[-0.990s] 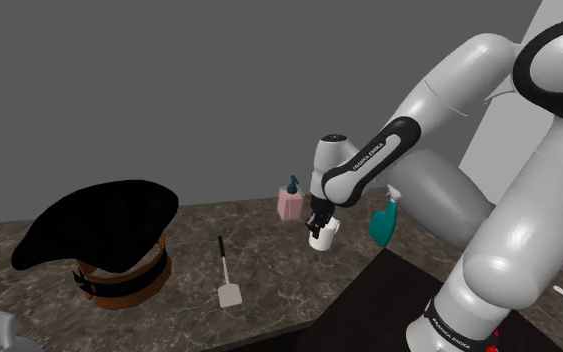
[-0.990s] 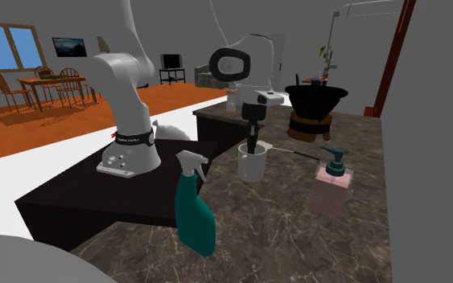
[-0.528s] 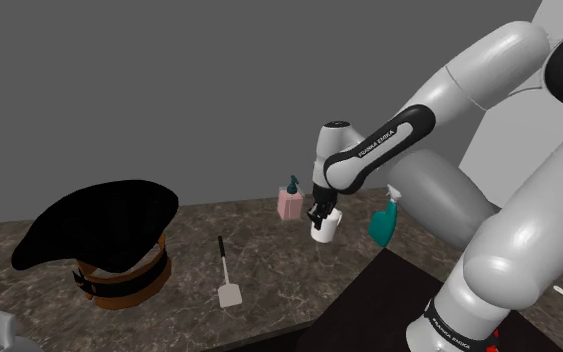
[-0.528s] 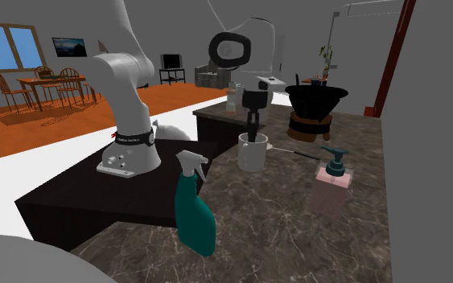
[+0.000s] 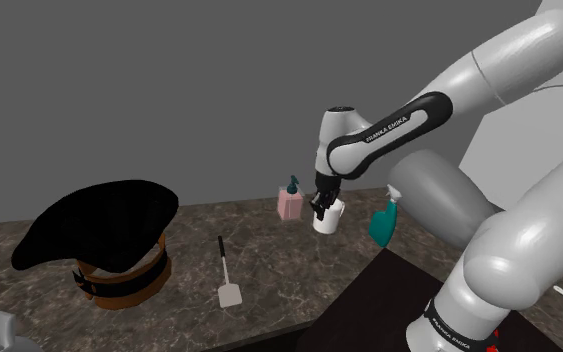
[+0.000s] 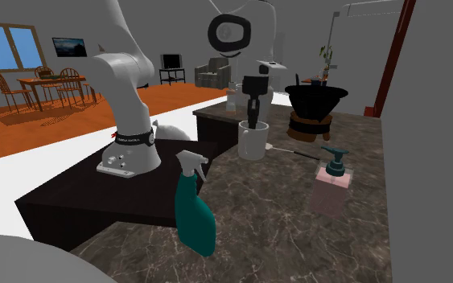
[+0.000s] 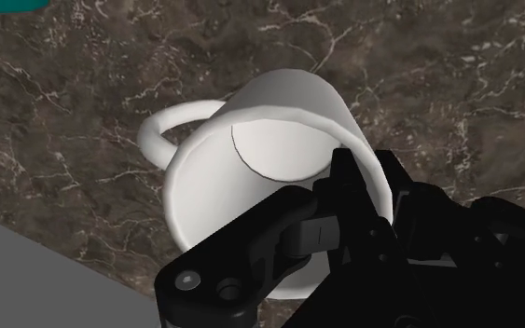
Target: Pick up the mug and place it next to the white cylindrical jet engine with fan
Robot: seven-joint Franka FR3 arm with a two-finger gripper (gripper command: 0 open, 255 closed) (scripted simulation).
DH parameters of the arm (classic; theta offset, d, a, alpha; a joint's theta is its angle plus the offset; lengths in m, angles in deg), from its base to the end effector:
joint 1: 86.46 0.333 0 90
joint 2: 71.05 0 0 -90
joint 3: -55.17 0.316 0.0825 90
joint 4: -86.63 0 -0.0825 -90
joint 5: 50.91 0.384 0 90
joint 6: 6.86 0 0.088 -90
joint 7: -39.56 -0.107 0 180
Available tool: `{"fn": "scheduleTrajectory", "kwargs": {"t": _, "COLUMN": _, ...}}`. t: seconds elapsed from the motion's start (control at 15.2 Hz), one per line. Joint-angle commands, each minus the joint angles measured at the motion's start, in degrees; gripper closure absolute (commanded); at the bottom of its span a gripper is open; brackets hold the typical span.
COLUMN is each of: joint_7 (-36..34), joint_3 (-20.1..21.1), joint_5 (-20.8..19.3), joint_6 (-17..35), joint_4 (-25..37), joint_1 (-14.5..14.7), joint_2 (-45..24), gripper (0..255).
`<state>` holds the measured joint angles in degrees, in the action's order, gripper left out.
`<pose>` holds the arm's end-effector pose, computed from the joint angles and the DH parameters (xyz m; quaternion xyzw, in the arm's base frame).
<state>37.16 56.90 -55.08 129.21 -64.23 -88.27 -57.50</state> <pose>0.4129 -0.0018 0.3243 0.9995 0.0044 -0.0104 0.0287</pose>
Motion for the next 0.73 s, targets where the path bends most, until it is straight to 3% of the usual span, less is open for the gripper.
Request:
{"fn": "scheduleTrajectory", "kwargs": {"t": 0.0, "joint_7": 0.19, "joint_3": 0.0, "joint_5": 0.23, "joint_6": -2.18, "joint_4": 0.68, "joint_1": 0.1, "joint_2": 1.49, "gripper": 255}}
{"fn": "scheduleTrajectory", "kwargs": {"t": 0.66, "joint_7": 0.95, "joint_3": -0.11, "joint_5": 0.85, "joint_6": -11.18, "joint_4": 4.51, "joint_1": 0.33, "joint_2": 6.68, "gripper": 255}}
